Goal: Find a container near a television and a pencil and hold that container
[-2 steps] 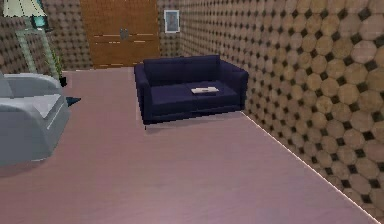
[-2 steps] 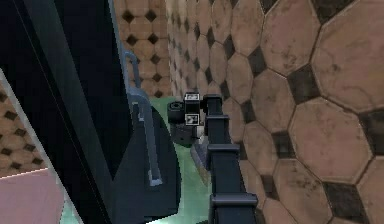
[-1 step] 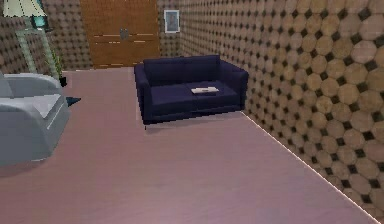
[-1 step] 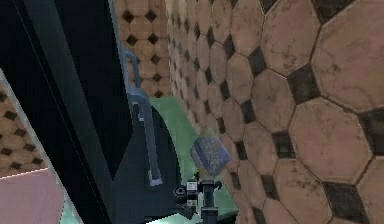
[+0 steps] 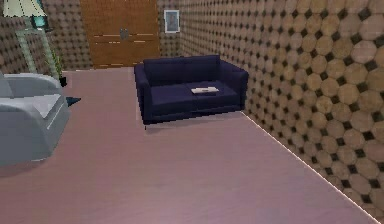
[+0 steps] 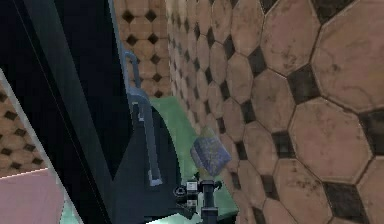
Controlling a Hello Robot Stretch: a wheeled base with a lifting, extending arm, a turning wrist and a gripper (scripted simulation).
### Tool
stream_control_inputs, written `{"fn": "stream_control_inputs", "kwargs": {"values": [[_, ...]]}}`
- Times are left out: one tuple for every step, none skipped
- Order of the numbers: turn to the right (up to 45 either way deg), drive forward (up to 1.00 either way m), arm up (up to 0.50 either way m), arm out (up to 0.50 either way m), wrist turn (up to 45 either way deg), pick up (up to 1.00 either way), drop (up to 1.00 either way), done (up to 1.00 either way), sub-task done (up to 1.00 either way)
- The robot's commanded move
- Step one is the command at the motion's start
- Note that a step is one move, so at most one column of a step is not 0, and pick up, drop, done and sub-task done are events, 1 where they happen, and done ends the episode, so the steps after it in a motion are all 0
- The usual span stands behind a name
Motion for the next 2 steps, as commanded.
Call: {"fn": "stream_control_inputs", "kwargs": {"values": [[0.0, 0.00, 0.10, 0.00, 0.0, 0.00, 0.00, 0.00, 0.00], [0.0, 0.00, 0.00, 0.00, 0.0, 0.00, 0.00, 1.00, 0.00]]}}
